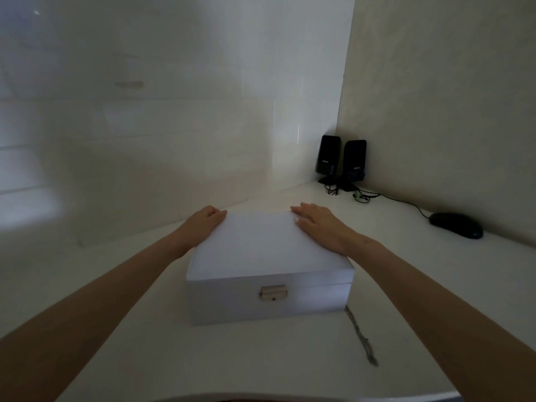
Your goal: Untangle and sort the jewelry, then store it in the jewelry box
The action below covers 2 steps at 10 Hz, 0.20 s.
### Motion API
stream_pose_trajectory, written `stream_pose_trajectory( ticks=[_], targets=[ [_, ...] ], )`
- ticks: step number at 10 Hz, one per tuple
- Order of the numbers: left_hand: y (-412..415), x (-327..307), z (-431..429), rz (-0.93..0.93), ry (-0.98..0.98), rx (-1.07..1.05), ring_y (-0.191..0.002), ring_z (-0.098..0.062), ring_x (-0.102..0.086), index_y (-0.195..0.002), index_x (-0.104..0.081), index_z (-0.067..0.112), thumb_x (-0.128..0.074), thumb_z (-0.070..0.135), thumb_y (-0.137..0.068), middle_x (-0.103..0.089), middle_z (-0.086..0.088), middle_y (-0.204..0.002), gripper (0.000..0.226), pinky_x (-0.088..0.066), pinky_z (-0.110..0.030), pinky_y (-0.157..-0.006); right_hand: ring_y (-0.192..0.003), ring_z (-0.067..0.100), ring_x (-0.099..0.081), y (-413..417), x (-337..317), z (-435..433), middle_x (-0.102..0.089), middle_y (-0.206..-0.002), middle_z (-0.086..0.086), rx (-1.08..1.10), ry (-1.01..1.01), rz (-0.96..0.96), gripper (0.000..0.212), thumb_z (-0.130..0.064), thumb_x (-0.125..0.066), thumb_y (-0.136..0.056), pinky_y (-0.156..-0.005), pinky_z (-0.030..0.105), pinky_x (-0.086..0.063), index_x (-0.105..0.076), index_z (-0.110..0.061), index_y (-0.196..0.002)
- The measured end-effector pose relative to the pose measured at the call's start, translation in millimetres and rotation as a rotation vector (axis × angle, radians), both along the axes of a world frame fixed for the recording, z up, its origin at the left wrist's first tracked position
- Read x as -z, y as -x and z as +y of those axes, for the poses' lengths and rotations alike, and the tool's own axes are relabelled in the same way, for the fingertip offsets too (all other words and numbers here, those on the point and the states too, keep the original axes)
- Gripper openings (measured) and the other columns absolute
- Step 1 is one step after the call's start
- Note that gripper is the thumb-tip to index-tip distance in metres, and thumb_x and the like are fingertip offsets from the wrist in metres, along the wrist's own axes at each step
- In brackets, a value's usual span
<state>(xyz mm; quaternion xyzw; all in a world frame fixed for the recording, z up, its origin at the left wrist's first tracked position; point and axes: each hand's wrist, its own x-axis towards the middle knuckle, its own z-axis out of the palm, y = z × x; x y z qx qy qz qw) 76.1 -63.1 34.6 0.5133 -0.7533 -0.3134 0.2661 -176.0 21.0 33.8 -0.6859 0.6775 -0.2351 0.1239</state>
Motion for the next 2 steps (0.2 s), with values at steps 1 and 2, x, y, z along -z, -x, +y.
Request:
stream_pose_trajectory(
  ticks=[1, 2],
  targets=[
    [0.5, 1.1, -2.9, 0.015, 0.023, -0.02, -0.092, -0.018, -0.052, -0.109, -0.056, 0.01, -0.042, 0.032, -0.1, -0.056, -0.004, -0.106, 0.028, -0.038, -0.029, -0.074, -0.138, 0.021, -0.03, -0.7, -2.9, 5.6, -0.039, -0.148, 0.005, 0.002, 0.05, 0.006, 0.044, -0.029, -0.043, -0.1, -0.11, 0.027, -0.021, -0.042, -0.016, -0.142],
    [2.8, 4.1, -7.0, 0.191, 0.003, -0.046, -0.087, -0.012, -0.055, -0.111, -0.059, 0.012, -0.05, 0.026, -0.096, -0.058, -0.001, -0.105, 0.023, -0.042, -0.026, -0.069, -0.133, 0.016, -0.039, -1.1, -11.7, 6.5, -0.047, -0.143, 0.002, 0.028, 0.194, -0.058, 0.041, -0.028, -0.054, -0.096, -0.103, 0.021, -0.026, -0.051, -0.018, -0.135]
  ],
)
